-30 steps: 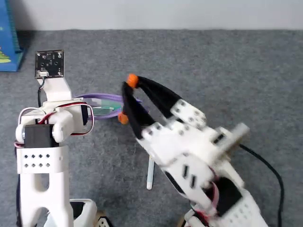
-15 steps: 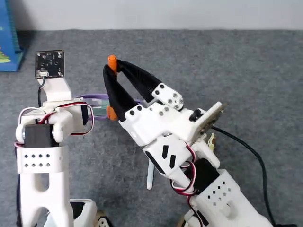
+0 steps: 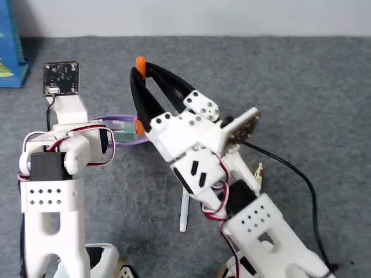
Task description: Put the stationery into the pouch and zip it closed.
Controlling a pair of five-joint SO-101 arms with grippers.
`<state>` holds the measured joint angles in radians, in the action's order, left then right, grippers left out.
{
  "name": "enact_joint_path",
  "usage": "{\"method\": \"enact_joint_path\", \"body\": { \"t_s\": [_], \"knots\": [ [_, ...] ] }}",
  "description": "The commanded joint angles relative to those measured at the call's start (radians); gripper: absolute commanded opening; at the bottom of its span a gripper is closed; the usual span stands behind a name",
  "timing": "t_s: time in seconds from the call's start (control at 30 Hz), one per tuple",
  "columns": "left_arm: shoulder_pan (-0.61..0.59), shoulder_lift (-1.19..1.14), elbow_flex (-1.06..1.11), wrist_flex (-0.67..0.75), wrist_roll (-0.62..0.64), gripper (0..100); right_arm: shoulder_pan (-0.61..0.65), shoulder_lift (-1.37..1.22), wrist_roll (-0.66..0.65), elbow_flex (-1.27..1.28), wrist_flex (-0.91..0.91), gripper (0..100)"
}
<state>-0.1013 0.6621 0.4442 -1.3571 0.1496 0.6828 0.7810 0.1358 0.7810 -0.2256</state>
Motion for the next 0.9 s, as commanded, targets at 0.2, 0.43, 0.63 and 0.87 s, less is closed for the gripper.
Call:
{"method": "enact_joint_path", "body": {
  "t_s": [0.2, 0.43, 0.63, 0.87],
  "knots": [
    [-0.008, 0.0, 0.013, -0.003, 0.008, 1, -0.035, -0.071, 0.0, 0.018, 0.025, 0.8],
    [-0.008, 0.0, 0.013, -0.003, 0.006, 1, -0.033, -0.013, -0.057, 0.04, 0.378, 17.4],
    [-0.006, 0.0, 0.013, -0.003, 0.006, 1, -0.035, 0.163, -0.057, 0.043, 0.651, 35.6],
    [-0.008, 0.002, 0.005, -0.002, 0.008, 1, -0.176, 0.486, -0.061, 0.044, 0.914, 25.8]
  ]
}}
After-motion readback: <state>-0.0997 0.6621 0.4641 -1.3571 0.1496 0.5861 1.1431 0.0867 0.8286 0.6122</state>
